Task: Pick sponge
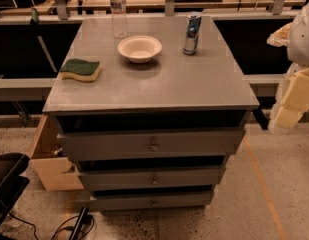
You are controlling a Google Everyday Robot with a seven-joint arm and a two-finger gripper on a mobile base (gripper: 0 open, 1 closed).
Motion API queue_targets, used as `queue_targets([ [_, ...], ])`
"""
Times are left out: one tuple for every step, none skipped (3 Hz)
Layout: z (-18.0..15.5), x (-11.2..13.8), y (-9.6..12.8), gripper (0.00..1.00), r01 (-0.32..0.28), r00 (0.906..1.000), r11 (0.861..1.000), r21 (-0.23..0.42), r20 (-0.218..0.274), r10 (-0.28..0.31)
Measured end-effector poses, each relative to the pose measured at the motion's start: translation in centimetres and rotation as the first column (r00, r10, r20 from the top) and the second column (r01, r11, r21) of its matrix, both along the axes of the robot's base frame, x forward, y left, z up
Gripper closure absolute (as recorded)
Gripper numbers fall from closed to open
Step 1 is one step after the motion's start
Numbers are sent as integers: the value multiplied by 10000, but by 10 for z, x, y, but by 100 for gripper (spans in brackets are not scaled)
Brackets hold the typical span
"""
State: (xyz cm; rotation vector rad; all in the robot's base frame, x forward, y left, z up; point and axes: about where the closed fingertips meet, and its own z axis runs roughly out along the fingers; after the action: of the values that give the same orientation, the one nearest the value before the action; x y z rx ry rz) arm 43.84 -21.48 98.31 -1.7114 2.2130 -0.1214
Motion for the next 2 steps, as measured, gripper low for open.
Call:
queue_targets([
  [0,0,0,0,0,10000,10000,1,3,0],
  [10,24,16,0,-164,9964,9978,640,846,110],
])
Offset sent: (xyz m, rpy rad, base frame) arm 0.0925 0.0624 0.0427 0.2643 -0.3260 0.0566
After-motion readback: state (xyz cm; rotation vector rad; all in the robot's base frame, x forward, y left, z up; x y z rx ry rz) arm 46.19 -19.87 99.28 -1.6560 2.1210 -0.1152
